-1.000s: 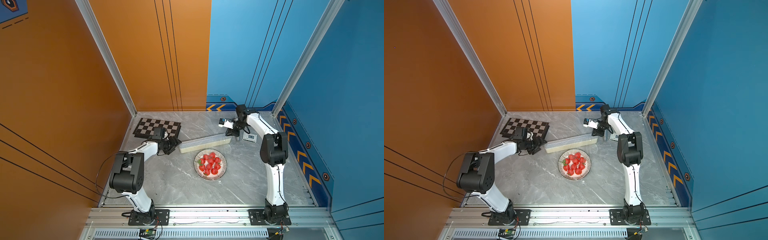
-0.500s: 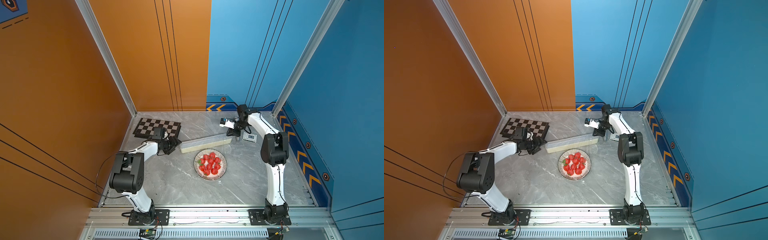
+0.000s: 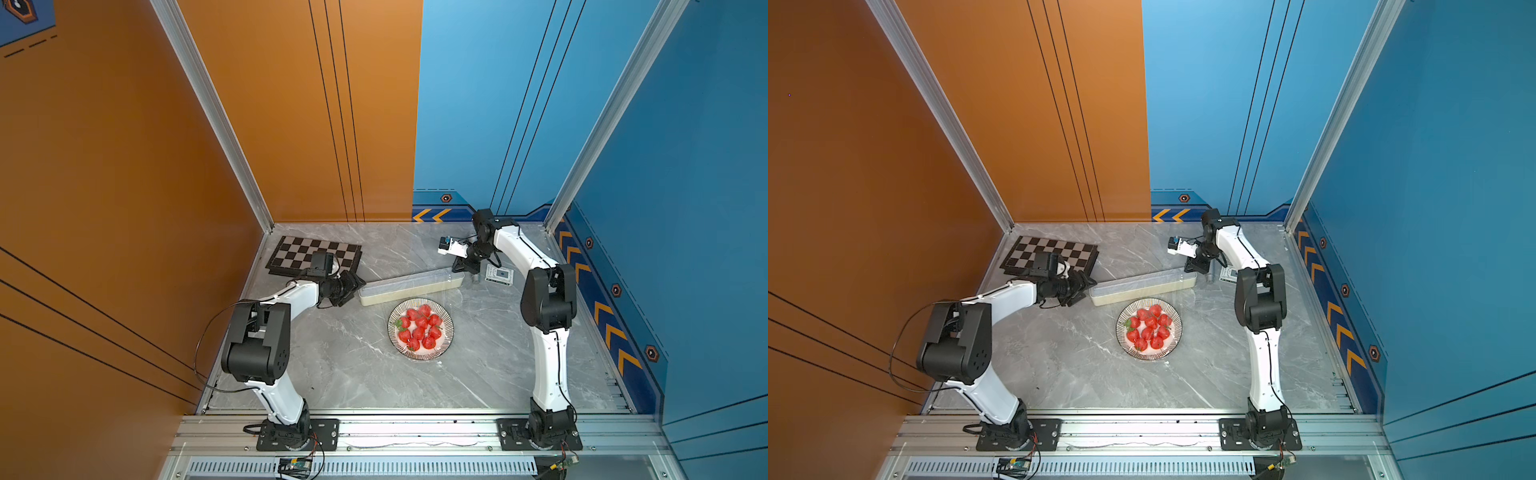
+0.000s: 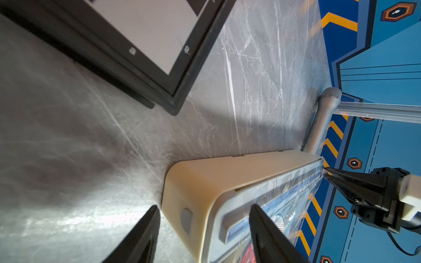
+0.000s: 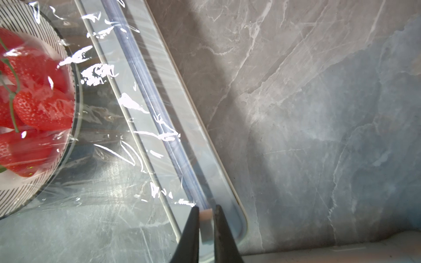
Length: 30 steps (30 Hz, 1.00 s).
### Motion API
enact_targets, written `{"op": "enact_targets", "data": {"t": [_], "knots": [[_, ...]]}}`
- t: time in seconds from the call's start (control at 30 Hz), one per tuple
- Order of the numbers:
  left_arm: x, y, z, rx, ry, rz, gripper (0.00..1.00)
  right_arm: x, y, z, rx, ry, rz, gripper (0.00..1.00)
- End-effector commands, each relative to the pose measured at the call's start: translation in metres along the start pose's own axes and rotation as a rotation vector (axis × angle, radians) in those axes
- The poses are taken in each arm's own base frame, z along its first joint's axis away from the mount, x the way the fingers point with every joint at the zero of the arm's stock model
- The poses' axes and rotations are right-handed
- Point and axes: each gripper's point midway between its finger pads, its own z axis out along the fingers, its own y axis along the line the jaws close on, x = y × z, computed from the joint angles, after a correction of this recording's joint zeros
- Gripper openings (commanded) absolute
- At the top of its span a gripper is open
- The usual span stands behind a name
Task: Wrap the plate with plastic wrap
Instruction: Tear off the plastic wrap from the plastic wrap cutting box.
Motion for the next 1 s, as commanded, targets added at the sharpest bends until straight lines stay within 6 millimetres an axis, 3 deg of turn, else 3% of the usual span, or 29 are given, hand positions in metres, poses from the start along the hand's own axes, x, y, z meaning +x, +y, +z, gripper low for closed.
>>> {"op": "enact_targets", "data": {"t": [0.0, 0.33, 0.37, 0.43, 0.97], "knots": [[0.000, -0.008, 0.004, 0.020, 0.017, 0.019, 0.63, -0.016, 0.027, 0.003, -0.087, -0.037, -0.084, 0.13], [0.004, -0.010, 0.007, 0.020, 0.024, 0.023, 0.61, -0.035, 0.035, 0.005, -0.101, -0.064, -0.113, 0.14], [-0.004, -0.022, 0.004, 0.041, 0.006, 0.037, 0.61, -0.036, 0.035, 0.005, -0.099, -0.066, -0.113, 0.14], [-0.004, -0.024, 0.004, 0.045, 0.005, 0.041, 0.61, -0.040, 0.035, 0.004, -0.097, -0.071, -0.121, 0.14], [-0.001, -0.033, 0.009, 0.052, 0.016, 0.055, 0.60, -0.066, 0.047, 0.009, -0.117, -0.112, -0.167, 0.13]]}}
